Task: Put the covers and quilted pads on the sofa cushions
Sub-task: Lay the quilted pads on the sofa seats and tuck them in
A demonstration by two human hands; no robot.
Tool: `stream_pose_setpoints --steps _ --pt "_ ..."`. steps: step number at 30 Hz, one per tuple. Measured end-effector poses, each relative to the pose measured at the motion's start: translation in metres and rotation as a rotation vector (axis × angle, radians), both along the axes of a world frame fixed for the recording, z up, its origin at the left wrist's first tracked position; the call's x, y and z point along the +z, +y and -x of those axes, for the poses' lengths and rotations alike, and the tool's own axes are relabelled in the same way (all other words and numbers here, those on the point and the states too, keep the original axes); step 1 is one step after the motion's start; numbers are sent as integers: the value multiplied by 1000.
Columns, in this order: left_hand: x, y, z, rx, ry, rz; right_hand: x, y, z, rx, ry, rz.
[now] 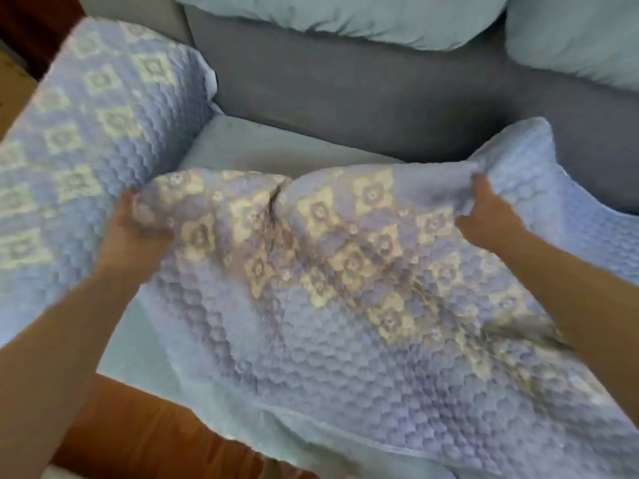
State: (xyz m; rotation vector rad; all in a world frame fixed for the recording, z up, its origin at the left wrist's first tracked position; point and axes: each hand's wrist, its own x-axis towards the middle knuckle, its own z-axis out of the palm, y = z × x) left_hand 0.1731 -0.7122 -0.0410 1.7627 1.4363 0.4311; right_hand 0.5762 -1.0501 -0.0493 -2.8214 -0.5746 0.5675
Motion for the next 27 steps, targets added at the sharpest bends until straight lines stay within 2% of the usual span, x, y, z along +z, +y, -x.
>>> stream_pose_setpoints --steps 2,4,7,9,11,15,16,17,19,20,21,22,23,24,26,27 --pt "-26 -2 5 -109 -22 140 -22 38 50 146 213 110" --pt "-64 7 34 -114 11 234 -41 75 104 286 369 274" --pt "-90 16 85 -46 248 286 -66 129 172 406 424 305" --pt "-108 20 112 80 290 401 -75 157 202 394 392 274" --pt "-120 19 129 141 214 539 -83 173 218 393 421 328" --pt "-125 17 119 180 -102 644 -79 186 222 359 667 565" --pt "-117 11 109 115 -133 630 -72 188 222 343 649 551" --pt "-102 1 96 -42 -84 512 -64 191 221 305 553 446" --pt "-73 -24 66 -551 117 184 -46 193 222 127 230 24" --pt "-58 -41 53 -829 174 85 -33 195 223 24 79 -217" --pt "-45 -58 42 -1075 185 34 -21 199 225 -35 -18 -413" --pt "-36 -77 31 -1251 149 -7 -11 204 226 -24 -40 -524" --pt "-28 -92 23 -1385 134 -31 -6 210 229 86 -2 -537" --pt "-29 -104 18 -1473 147 -42 -8 214 230 274 45 -435" --pt "-36 -126 12 -1525 150 -45 -28 205 230 677 28 -15" --pt "-38 -134 12 -1518 156 17 -42 194 227 792 15 192"
